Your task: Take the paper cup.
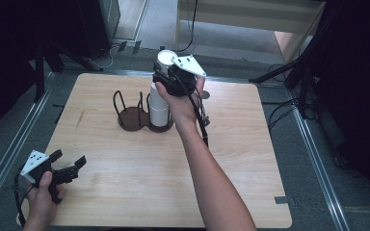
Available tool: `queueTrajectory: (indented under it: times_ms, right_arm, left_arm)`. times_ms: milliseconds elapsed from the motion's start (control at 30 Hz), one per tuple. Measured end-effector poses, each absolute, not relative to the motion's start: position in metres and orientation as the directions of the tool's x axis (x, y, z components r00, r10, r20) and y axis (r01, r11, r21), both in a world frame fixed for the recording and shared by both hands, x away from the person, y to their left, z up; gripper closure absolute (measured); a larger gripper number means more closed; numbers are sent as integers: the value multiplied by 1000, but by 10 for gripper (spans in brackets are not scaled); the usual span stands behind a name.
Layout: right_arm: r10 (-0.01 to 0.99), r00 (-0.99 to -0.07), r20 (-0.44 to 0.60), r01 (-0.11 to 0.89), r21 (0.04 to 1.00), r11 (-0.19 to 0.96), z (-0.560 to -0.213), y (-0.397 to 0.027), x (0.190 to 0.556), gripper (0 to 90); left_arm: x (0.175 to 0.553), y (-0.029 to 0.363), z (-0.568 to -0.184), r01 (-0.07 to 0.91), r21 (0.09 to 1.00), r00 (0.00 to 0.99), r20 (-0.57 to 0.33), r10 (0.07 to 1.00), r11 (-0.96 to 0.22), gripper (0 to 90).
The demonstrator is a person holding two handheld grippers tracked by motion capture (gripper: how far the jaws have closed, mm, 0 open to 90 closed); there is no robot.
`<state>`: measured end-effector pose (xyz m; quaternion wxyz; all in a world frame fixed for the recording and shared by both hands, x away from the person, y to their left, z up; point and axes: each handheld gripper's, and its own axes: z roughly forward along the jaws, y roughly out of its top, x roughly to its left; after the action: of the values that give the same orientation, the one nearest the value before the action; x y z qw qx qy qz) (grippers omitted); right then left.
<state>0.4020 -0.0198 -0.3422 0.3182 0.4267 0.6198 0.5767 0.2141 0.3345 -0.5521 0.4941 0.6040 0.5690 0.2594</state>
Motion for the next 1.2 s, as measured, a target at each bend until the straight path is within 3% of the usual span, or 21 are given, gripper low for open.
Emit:
queueTrajectory:
  times_ms: [1200]
  right_arm:
    - [924,-378,54,141,990,0,-343,-64,393,336]
  left_arm:
    - [214,334,-552,432,893,226,-241,944,125,0]
